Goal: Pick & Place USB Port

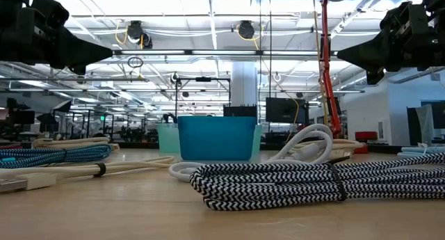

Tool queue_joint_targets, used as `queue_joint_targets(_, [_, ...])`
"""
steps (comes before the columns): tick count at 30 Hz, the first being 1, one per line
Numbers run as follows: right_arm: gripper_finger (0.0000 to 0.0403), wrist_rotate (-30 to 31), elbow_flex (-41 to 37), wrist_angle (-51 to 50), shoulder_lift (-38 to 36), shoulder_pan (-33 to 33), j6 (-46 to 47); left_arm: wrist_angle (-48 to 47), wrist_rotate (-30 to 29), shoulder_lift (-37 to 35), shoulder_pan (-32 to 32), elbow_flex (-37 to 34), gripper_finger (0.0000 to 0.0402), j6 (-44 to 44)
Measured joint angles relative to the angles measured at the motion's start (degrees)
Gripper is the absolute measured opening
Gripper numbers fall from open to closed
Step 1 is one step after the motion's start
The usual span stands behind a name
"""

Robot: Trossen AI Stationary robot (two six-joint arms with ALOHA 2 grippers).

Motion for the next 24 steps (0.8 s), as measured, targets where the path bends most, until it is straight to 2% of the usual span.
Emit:
queue_joint_targets(19, [0.0, 0.0, 0.0, 0.0, 0.0, 0.0, 0.1, 0.0, 0.0, 0.0, 0.0, 0.0, 0.0026, 0.0])
queue_joint_targets(22, [0.0, 0.6, 0.0, 3.0, 0.0, 0.0, 4.2, 0.0, 0.0, 0.0, 0.0, 0.0, 0.0026, 0.0])
queue_joint_targets(24, [0.0, 3.4, 0.0, 4.6, 0.0, 0.0, 10.2, 0.0, 0.0, 0.0, 0.0, 0.0, 0.0026, 0.0])
